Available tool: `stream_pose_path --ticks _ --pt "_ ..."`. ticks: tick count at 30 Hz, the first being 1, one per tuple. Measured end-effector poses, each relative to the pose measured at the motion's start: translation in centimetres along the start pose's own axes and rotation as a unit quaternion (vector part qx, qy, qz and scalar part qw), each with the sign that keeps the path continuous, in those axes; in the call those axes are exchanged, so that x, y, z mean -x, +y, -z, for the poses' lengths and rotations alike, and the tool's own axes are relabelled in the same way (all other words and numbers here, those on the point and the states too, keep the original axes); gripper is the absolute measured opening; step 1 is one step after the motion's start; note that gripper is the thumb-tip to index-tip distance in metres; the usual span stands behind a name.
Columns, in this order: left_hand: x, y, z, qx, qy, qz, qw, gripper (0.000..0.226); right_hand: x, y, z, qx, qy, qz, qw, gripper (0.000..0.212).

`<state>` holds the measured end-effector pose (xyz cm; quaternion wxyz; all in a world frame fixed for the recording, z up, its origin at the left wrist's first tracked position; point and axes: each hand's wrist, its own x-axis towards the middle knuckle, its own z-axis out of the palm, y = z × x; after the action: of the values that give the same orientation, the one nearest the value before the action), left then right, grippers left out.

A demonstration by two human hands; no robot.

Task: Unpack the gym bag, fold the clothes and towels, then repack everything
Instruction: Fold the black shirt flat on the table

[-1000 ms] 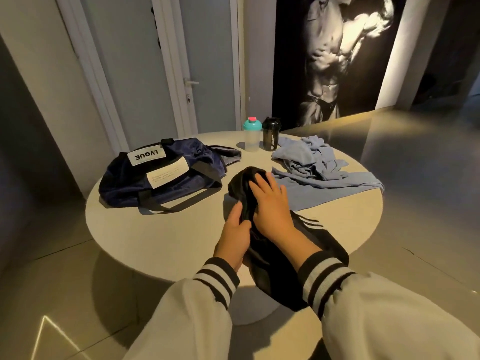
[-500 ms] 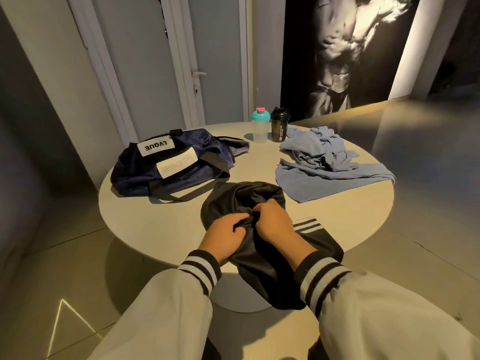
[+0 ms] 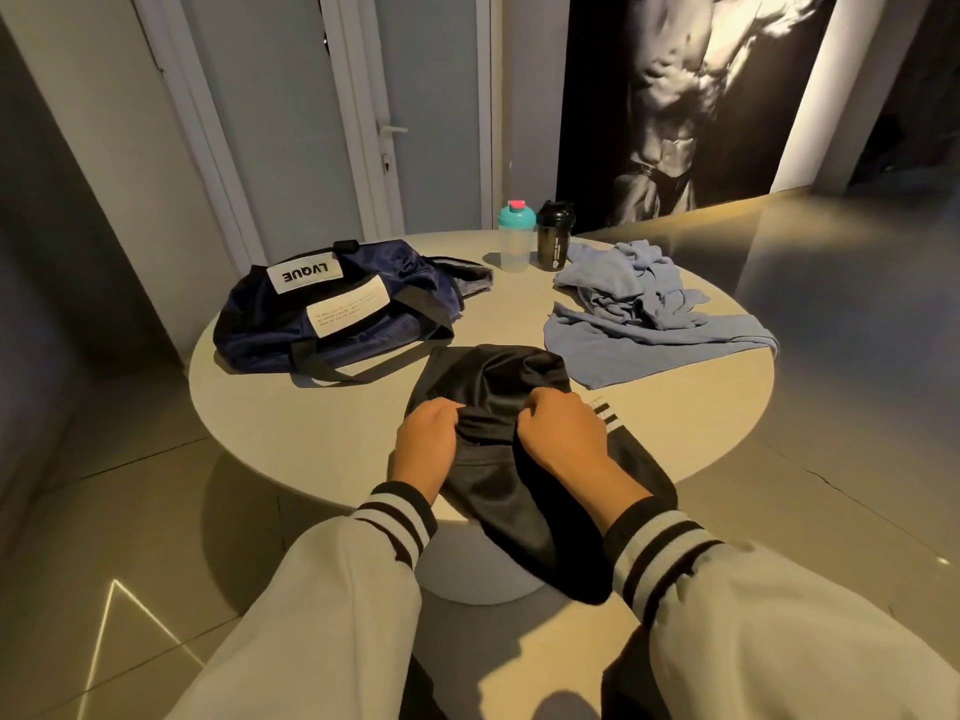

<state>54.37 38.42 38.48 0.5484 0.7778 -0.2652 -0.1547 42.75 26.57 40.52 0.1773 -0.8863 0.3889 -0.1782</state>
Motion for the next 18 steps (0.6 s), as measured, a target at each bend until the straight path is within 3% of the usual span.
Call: stream_pose_path --ticks 2,5,7,10,12,15,17,18 --pt "0.2 0.2 0.4 0.028 -0.002 0.044 0.999 0.026 0.1 0.0 0.2 -0.008 -0.057 -0.008 0.998 0.016" --pt "0.6 0.7 0.8 0.036 -0.062 0.102 0.992 0.039 0.2 0.1 0.4 0.031 -0.165 -0.037 0.985 0.059" --pt "0.6 0.9 0.8 0.014 -0.106 0.112 0.988 0.051 0.3 0.3 0.1 0.054 -0.189 -0.052 0.979 0.072" --pt "0.9 1.1 0.5 -0.127 -0.167 0.007 0.978 0.042 0.3 0.3 -0.3 -0.047 -0.16 0.0 0.986 0.044" --pt "1.1 0.7 0.4 -0.196 -0.19 -0.078 0.959 0.028 0.3 0.1 0.0 -0.082 -0.154 0.007 0.985 0.037" --pt "1.1 0.2 0.9 -0.211 -0.22 -0.1 0.947 0.013 -0.6 0.3 1.4 0.011 -0.037 0.002 0.999 0.037" --pt "1.3 0.2 0.8 -0.209 -0.215 -0.095 0.949 0.015 -0.9 0.1 1.9 0.063 0.053 0.013 0.996 0.05" --pt "1.5 0.2 0.7 -0.195 -0.201 -0.093 0.955 0.016 -1.0 -0.2 1.9 0.053 0.062 0.025 0.996 0.061"
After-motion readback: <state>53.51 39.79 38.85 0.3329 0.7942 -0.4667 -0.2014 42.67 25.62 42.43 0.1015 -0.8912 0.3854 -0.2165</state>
